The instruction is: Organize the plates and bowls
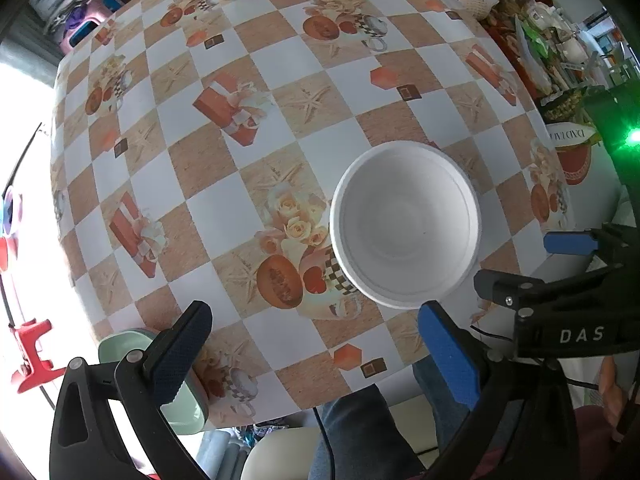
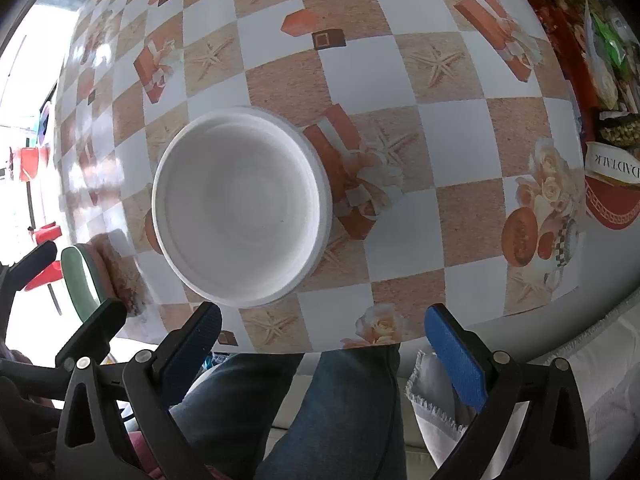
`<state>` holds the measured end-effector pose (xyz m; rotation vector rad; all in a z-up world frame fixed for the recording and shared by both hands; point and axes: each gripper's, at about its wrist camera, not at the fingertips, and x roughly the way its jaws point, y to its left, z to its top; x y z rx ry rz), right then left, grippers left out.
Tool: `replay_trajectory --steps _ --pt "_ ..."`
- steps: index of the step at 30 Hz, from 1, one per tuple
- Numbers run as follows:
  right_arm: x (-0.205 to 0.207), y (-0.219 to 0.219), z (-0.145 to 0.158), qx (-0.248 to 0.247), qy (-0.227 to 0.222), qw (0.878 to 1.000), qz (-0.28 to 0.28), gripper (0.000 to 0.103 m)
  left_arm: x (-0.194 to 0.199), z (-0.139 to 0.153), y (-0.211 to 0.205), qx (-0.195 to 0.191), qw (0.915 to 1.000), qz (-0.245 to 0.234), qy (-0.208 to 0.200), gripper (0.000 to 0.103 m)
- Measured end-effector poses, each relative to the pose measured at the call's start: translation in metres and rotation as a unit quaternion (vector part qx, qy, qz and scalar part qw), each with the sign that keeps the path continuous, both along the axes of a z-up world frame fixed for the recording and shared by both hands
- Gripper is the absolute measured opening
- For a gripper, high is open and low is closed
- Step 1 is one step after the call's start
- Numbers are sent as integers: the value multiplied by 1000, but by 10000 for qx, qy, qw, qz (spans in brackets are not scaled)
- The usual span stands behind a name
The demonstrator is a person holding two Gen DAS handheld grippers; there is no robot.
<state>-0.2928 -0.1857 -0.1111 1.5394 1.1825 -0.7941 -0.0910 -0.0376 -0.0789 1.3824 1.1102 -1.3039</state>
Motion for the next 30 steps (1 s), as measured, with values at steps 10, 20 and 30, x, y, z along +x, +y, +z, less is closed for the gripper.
replay_trajectory --steps 10,20,30 --pt "-5 -2 -1 34 11 10000 -42 102 -3 -2 -2 25 10000 -72 -13 103" --pt "-10 3 -8 113 17 9999 -84 102 -8 -9 0 120 9999 -121 -1 103" --pt "-19 7 -16 195 41 9997 -168 102 -13 -17 0 241 9997 -31 19 103"
